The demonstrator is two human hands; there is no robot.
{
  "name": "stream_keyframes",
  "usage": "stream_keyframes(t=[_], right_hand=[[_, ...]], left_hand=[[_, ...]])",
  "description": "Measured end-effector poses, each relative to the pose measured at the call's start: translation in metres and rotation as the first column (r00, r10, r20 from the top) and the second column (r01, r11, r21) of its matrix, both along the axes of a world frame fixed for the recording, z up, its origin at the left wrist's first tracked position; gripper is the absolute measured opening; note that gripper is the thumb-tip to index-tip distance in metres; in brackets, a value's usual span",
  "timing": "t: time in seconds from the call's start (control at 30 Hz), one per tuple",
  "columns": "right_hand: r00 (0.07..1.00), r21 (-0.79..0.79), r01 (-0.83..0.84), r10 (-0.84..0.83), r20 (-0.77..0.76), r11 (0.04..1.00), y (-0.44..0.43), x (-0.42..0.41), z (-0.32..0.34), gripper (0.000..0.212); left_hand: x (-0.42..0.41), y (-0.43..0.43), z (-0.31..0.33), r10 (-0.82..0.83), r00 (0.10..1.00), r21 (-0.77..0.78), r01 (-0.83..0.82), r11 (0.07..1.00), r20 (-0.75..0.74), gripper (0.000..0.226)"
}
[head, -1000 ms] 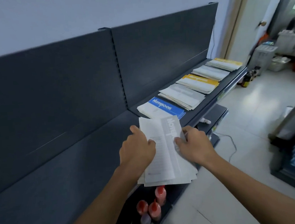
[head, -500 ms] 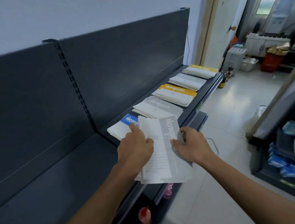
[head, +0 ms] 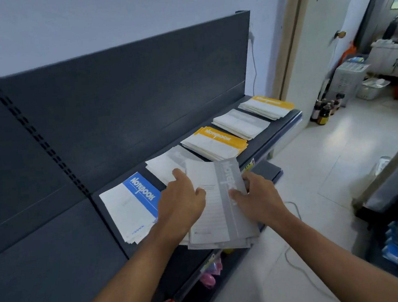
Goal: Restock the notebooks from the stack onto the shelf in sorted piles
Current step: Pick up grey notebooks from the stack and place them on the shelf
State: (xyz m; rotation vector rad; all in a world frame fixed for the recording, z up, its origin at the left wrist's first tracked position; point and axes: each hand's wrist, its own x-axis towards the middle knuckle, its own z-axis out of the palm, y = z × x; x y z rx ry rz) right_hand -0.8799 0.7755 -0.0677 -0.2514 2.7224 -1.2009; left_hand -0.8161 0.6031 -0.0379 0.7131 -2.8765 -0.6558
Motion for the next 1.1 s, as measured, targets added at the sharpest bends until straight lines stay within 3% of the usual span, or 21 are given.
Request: stream_keyframes(t=[0.3, 0.53, 0.77, 1.1], right_hand=[[0.989, -0.019, -0.140, 0.141, 0.034, 0.990, 0.004, -0.071, -0.005, 0.024], [0.964, 0.036, -0.264, 0.263, 0.032, 0.964, -0.039, -0.130, -0.009, 0.041], [0.917, 0.127, -0.395, 0.399, -0.007, 0.910, -0.101, -0.174, -0.009, 0.040], [0.852, 0.235, -0.502, 0.522, -0.027, 0.832, -0.162, -0.216, -0.027, 0.019]], left_hand=[[-0.048, 0.013, -0.006, 0.151, 0.988, 0.026, -0.151, 0.988, -0.016, 0.037], [-0.089, -0.020, -0.024, 0.282, 0.959, 0.059, -0.280, 0.958, -0.017, 0.033], [-0.107, -0.063, -0.043, 0.480, 0.877, 0.163, -0.471, 0.867, -0.020, 0.029], [-0.126, -0.091, -0.056, 0.598, 0.801, 0.139, -0.590, 0.795, -0.023, 0.032]])
